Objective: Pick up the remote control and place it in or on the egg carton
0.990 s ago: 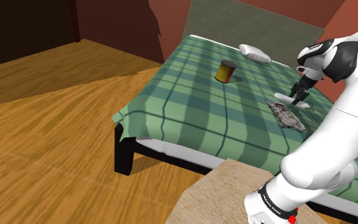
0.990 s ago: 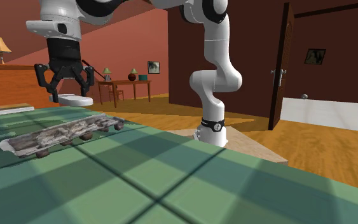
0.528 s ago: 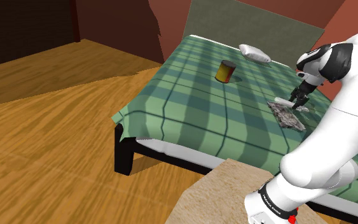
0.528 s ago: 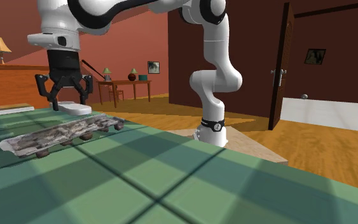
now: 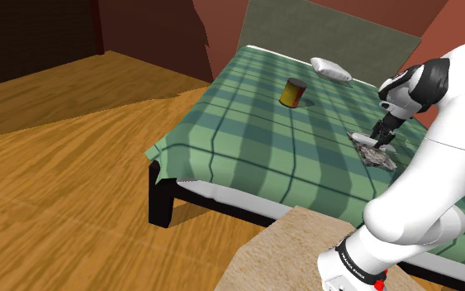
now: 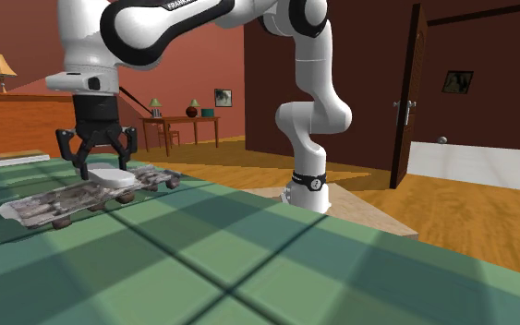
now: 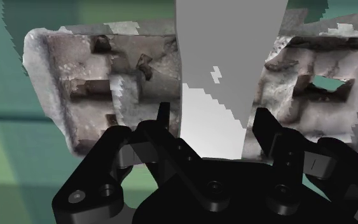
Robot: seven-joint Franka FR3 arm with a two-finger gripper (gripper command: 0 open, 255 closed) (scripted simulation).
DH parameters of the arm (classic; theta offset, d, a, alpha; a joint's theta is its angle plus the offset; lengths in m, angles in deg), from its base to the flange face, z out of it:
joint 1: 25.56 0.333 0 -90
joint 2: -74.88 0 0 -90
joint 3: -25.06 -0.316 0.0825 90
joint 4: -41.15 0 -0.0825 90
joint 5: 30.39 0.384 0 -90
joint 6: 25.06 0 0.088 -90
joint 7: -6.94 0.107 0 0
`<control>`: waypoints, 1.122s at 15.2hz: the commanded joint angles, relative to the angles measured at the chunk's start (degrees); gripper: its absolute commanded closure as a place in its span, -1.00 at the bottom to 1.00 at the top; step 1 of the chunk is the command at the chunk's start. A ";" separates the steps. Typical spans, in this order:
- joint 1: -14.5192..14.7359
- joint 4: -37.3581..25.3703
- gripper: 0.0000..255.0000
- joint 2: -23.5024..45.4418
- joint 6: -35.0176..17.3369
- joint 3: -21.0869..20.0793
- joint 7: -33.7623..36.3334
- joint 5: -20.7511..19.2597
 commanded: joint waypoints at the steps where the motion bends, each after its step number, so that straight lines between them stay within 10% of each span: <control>1: -0.11 0.54 1.00 0.52 -0.97 -0.26 -0.22 0.49; 8: -0.11 0.54 1.00 0.52 -0.97 -0.26 -0.22 0.49; 9: -0.11 0.54 -1.00 0.52 -0.97 -0.26 -0.22 0.49; 17: 0.83 -2.27 -1.00 -2.19 3.79 0.89 1.38 -1.99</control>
